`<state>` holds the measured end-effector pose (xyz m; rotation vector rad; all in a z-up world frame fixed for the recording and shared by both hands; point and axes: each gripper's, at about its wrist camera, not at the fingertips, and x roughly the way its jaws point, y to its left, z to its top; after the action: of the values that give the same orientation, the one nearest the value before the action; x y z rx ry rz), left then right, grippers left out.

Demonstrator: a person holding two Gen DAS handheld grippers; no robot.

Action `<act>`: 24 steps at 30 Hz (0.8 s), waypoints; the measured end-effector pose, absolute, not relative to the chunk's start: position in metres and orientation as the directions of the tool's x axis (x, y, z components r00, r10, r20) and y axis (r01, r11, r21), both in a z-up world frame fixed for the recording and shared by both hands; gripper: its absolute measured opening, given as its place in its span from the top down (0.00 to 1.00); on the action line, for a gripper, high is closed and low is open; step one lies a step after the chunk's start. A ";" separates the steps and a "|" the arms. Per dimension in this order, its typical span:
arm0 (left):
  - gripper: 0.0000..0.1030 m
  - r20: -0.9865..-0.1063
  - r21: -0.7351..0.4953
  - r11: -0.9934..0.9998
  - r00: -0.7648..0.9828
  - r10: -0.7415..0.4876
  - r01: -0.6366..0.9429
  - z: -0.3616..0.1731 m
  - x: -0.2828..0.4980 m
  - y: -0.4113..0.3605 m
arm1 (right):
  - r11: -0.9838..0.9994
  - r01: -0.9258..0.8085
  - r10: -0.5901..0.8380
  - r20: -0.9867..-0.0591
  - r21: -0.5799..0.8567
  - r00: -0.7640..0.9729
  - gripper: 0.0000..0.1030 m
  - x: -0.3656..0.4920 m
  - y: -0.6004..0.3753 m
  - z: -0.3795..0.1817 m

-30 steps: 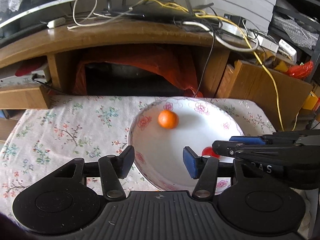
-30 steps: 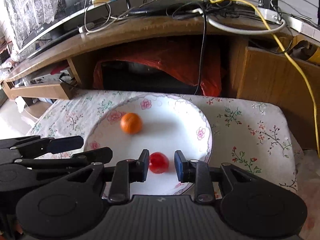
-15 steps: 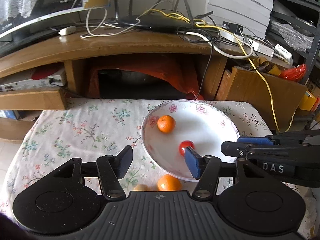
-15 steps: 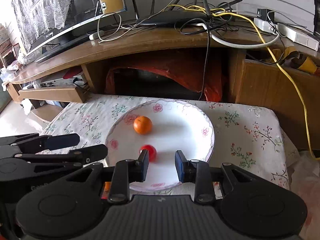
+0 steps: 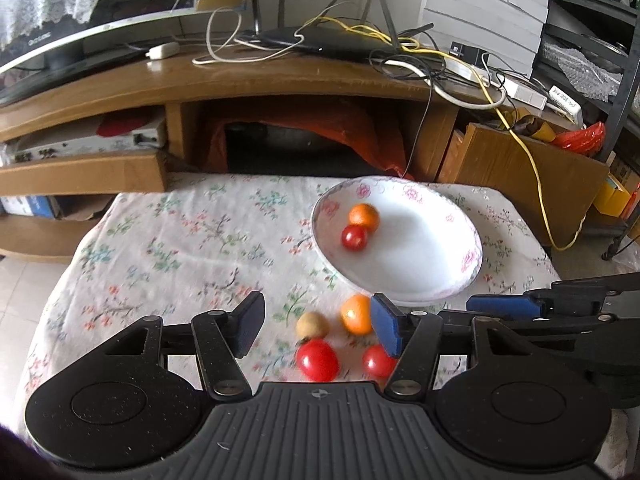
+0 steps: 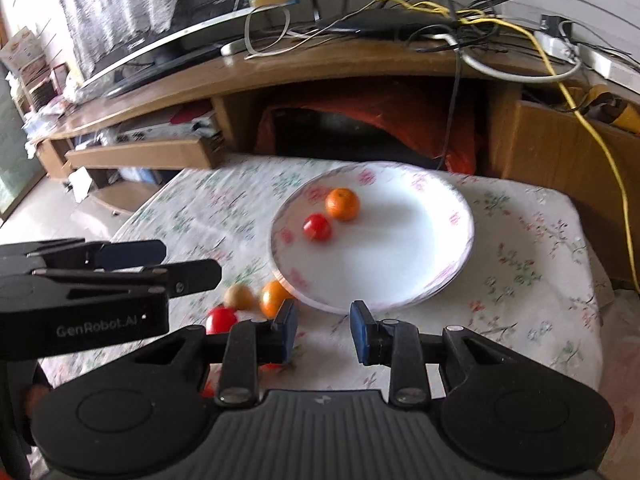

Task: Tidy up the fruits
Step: 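Grasp the large red-orange tomato with the right tool while the left tool moves back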

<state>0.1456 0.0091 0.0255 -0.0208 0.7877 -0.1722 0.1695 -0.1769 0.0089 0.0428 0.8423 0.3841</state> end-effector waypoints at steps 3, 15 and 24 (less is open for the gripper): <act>0.36 -0.713 -0.088 0.987 0.684 -0.154 0.131 0.023 0.138 0.020 | 0.924 -0.334 0.360 -0.728 0.189 0.584 0.71 0.161 -0.169 0.006; 0.35 -0.750 -0.109 0.992 0.648 -0.129 0.071 0.014 0.107 0.054 | 0.865 -0.451 0.443 -0.759 0.222 0.476 0.66 0.129 -0.125 -0.010; 0.34 -0.763 -0.132 0.991 0.635 -0.122 0.031 0.010 0.101 0.073 | 0.833 -0.489 0.481 -0.775 0.259 0.409 0.59 0.132 -0.105 -0.023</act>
<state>0.1012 0.0730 0.0096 -0.1105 0.8794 -0.0872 0.1320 -0.1046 -0.0225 -0.0094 0.9735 0.6112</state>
